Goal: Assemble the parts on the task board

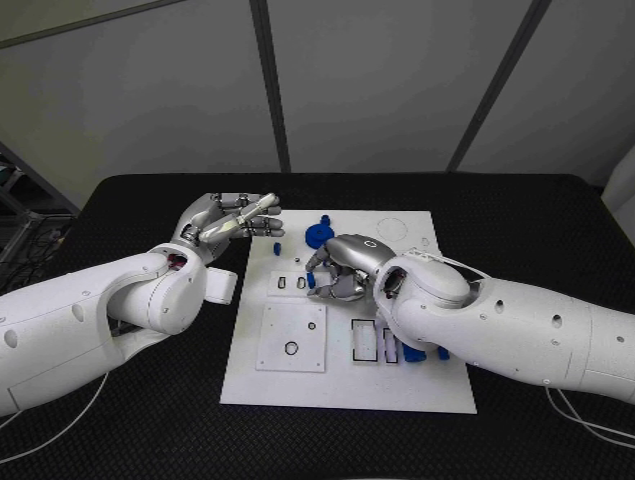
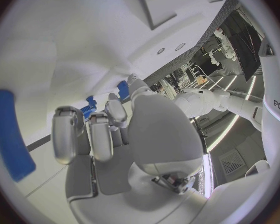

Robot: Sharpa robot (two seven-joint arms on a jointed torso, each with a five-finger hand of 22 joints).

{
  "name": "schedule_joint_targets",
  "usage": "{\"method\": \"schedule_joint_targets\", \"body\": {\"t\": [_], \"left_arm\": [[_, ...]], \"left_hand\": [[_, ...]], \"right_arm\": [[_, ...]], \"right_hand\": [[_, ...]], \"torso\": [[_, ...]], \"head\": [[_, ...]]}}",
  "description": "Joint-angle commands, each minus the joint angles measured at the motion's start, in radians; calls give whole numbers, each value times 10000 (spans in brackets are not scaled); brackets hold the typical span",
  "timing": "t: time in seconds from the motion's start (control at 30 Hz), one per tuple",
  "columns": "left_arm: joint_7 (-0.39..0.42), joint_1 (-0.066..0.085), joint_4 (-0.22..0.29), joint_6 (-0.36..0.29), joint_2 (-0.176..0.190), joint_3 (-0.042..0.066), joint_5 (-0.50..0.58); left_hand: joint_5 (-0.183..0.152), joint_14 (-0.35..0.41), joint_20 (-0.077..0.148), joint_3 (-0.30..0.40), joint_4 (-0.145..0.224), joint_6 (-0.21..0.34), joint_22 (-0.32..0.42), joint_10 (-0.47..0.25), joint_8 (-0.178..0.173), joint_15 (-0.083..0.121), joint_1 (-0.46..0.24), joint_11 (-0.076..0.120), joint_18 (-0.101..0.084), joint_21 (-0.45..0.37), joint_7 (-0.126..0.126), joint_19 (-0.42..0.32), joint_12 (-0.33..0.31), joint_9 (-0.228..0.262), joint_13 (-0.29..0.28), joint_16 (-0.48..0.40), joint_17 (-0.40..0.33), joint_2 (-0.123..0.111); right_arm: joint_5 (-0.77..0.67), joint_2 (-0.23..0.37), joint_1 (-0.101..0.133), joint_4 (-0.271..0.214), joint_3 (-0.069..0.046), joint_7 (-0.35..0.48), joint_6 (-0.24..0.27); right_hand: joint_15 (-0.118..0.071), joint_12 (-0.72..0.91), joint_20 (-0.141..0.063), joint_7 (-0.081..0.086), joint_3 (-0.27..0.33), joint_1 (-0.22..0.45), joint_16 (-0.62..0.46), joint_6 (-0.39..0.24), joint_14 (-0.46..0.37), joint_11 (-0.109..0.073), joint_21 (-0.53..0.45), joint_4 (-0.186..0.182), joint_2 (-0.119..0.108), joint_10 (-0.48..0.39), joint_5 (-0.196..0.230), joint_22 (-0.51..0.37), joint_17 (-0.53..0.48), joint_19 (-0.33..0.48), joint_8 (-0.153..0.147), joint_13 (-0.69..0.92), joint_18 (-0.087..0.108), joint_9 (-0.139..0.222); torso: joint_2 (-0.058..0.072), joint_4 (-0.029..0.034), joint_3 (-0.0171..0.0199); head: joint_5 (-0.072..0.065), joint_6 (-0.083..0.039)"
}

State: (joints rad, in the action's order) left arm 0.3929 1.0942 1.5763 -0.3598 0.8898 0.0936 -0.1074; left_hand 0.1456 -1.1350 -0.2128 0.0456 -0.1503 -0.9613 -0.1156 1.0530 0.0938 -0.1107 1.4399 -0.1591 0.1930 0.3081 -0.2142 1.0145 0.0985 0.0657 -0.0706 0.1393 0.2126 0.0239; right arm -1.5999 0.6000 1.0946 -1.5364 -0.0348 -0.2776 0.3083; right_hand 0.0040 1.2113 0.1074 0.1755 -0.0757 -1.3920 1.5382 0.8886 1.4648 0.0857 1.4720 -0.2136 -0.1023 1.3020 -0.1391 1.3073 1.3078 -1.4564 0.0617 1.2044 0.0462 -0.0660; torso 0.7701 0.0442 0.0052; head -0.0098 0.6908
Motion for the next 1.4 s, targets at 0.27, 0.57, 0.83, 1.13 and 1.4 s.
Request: {"method": "schedule_joint_targets", "body": {"t": [0.27, 0.57, 0.83, 1.13, 1.4], "left_arm": [[51, 12, -34, 161, -32, 7, -239], [-84, 10, -176, 131, -73, 7, -691], [-1037, 19, -380, 122, -24, 10, -1921], [-4896, 378, -830, 2450, -194, 23, -4832], [-7541, 958, -1249, 4051, -809, 3, -6623]], "left_hand": [[-39, 38, 7, -6, 30, -40, 20, 67, -46, 15, 9, -18, -111, -73, -9, -43, -38, -3, 6, -49, 24, 22], [-42, -247, 76, 16, 57, -155, -17, 242, -43, 117, 17, 65, -85, 29, 63, 155, -27, 5, -15, 75, 144, 12], [-58, -2135, 624, -193, -192, -594, -586, 1313, 135, 710, -353, 480, -95, 1166, 321, 1777, 454, 62, -374, 1742, 1153, -191], [-89, -3107, 1354, -1325, -1253, -802, -5450, 2009, 991, 1330, -1428, 1173, -583, 6228, 895, 3155, 3917, 609, -3210, 10508, 9170, -294], [-108, -4089, 1472, -2181, -1355, -539, -10229, 1986, 2328, 1530, -1702, 1364, -1130, 9957, 1153, 3999, 8580, 1590, -7344, 13675, 12742, 164]], "right_arm": [[0, 216, -13, -249, -2, 474, 1214], [856, 828, -10, -885, -13, 1978, 2104], [2328, 2143, 158, -1835, -223, 2646, 1754], [6640, 3250, 909, -1665, -407, 3575, 961], [8213, 3314, 1227, -795, -425, 3984, 504]], "right_hand": [[70, 40, 89, 15, 110, 10, -77, -110, 862, 27, -54, -248, -186, -24, -72, 574, 1775, -16, 108, 23, -12, -40], [58, 129, 89, -11, 92, -197, -87, -21, 858, 6, -58, -291, -128, 24, -213, 571, 1760, -14, 211, 87, -10, -68], [-5, 82, 43, -105, 147, -360, -240, 325, 785, -73, -270, -298, -67, -40, -373, 188, 1468, 204, 447, 16, 74, -131], [-211, -4798, -159, -264, 26, -821, -4033, 787, -835, -288, -4388, -189, 220, -2458, -777, -5726, -3473, 3432, 683, -4413, 1178, -113], [65, -9704, 35, -68, -701, -1365, -10360, 1321, -2053, -97, -8403, -438, 160, -1236, -808, -9083, -8152, 4113, 434, -8750, 1406, -42]], "torso": [[-17, -6, 14], [-32, -14, 9], [-125, -54, 18], [-392, -180, 97], [-578, -218, 145]], "head": [[-5, -44], [-18, -148], [14, -187], [191, -57], [270, 86]]}}
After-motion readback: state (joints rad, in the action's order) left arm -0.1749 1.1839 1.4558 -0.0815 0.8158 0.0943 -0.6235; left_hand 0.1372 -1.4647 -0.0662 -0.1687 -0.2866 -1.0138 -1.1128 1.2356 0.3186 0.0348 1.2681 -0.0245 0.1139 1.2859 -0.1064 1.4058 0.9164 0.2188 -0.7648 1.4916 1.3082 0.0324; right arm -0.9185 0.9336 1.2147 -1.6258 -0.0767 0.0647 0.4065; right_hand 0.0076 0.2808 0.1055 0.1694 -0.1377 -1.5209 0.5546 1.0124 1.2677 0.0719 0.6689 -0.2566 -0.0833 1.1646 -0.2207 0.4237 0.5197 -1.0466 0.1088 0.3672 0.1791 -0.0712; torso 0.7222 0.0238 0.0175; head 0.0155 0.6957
